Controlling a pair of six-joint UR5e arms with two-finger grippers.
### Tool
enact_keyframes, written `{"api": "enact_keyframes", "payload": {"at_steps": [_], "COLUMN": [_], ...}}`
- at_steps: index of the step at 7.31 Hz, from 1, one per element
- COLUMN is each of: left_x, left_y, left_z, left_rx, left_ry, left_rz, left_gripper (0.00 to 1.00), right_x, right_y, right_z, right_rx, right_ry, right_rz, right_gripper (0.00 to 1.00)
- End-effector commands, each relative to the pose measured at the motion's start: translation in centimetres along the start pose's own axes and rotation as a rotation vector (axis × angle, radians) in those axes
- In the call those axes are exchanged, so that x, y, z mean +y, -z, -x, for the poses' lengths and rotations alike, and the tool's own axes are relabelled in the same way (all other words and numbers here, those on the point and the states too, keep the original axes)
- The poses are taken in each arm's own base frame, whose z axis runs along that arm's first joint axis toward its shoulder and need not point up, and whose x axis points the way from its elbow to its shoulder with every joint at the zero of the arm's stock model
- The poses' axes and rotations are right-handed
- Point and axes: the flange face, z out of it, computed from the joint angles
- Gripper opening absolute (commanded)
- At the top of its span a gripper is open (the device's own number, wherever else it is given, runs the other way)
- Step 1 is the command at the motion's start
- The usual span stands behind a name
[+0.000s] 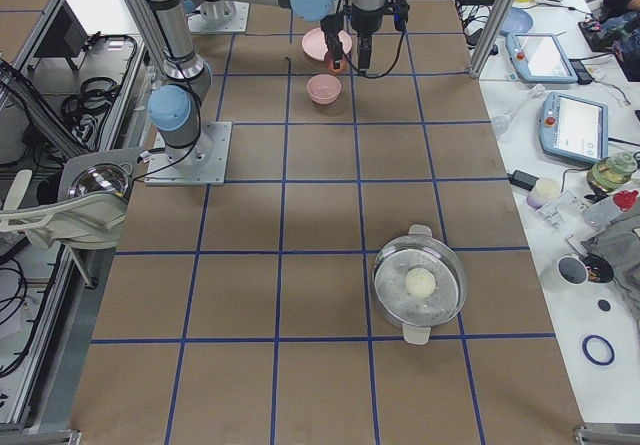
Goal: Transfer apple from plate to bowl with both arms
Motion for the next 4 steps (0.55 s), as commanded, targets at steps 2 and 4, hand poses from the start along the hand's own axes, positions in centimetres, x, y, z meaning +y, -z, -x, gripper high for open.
{"api": "enact_keyframes", "payload": {"at_steps": [2,4], "left_x": [2.5,3.0], "left_y": [-2.7,-4.0], "left_z": [-1.8,-2.1], "left_rx": [-0.022,-0.028], "left_ry": [-0.038,-0.054], "left_rz": [0.031,0.036], "left_gripper": [0.14,0.16], "right_x": [0.6,1.1], "right_y": [3.7,3.8], "right_z": [4.1,8.3], "right_rx": [-0.007,-0.011], "right_ry": [0.001,-0.082], "right_rz": [-0.055,-0.09], "right_gripper": [1.0,1.0]}}
